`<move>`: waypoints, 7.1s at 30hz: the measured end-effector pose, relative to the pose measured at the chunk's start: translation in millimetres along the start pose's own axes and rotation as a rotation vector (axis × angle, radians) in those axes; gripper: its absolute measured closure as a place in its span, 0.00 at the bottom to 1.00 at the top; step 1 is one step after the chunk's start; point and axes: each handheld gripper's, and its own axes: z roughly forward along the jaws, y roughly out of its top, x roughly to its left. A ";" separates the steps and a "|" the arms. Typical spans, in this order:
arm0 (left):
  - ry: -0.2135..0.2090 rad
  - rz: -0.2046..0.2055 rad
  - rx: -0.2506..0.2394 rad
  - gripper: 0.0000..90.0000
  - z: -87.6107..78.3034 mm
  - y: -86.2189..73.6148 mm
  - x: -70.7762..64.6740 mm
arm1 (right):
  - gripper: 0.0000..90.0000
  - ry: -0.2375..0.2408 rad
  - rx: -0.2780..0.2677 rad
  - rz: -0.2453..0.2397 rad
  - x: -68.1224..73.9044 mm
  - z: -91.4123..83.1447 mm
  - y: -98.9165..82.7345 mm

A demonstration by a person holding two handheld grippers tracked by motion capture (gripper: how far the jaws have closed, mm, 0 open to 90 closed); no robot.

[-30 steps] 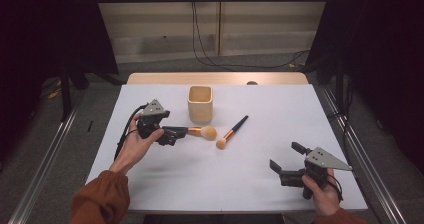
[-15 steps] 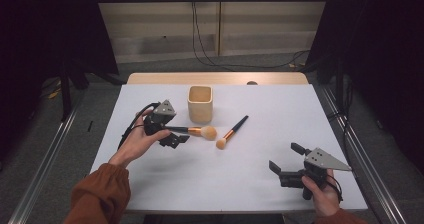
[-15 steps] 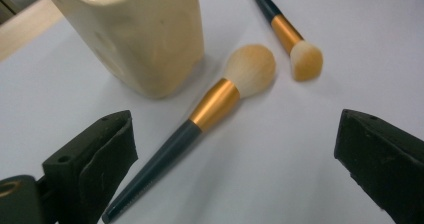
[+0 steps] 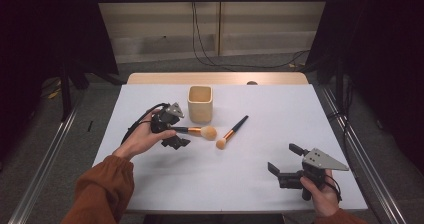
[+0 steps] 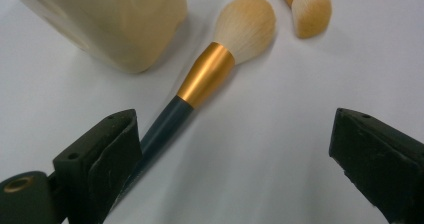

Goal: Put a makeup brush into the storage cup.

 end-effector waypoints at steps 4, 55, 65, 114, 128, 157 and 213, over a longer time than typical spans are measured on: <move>-0.031 -0.008 0.030 0.09 1.4 1.8 2.2 | 0.00 -0.001 0.001 -0.002 0.2 0.3 -0.2; -0.111 0.185 0.243 0.33 58.4 42.3 26.2 | 0.00 0.022 0.011 -0.007 0.3 0.6 -3.0; -0.113 0.187 0.272 0.44 67.9 46.8 28.7 | 0.00 0.024 0.012 -0.010 0.3 -0.2 -3.3; -0.151 0.091 0.240 0.74 54.2 49.9 31.4 | 0.00 0.023 0.019 -0.014 1.2 -0.7 -3.9; -0.175 -0.053 0.061 0.74 26.8 42.8 33.5 | 0.00 0.019 0.018 -0.008 1.3 -0.7 -3.7; -0.073 -0.274 -0.338 0.74 -9.2 21.0 26.6 | 0.00 0.027 0.017 -0.017 2.1 -0.3 -3.3; 0.084 -0.255 -0.735 0.74 -68.7 72.2 19.2 | 0.00 0.023 0.002 -0.003 1.0 -0.3 -3.3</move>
